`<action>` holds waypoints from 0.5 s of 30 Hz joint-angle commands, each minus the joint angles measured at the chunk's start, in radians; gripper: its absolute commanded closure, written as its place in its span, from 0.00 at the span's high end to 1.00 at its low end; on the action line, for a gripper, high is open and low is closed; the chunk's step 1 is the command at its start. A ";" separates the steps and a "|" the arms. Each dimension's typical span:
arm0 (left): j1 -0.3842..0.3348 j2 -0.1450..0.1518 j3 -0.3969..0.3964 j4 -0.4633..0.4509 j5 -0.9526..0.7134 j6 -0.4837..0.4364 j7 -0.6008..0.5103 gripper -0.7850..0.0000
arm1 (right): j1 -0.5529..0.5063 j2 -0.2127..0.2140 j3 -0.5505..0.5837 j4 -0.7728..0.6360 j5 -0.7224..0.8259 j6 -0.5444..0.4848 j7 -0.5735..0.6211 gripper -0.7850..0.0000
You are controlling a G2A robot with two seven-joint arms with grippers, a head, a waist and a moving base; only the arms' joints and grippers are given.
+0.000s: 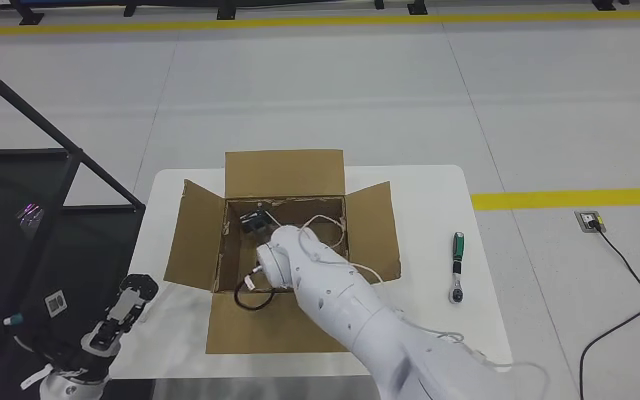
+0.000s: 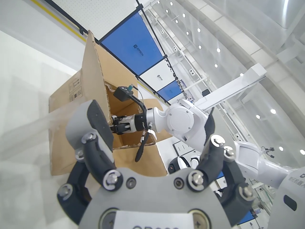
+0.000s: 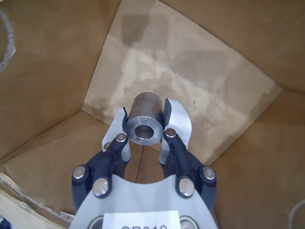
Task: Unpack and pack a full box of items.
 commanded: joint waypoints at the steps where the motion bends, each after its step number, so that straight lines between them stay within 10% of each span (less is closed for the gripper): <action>1: 0.004 -0.001 -0.004 -0.010 0.005 0.002 0.000 1.00 | 0.002 -0.002 0.010 0.019 0.009 0.023 0.015 0.00; 15: 0.031 -0.012 -0.025 -0.001 -0.024 -0.030 -0.015 1.00 | -0.017 -0.012 -0.005 0.064 -0.036 0.232 0.083 0.07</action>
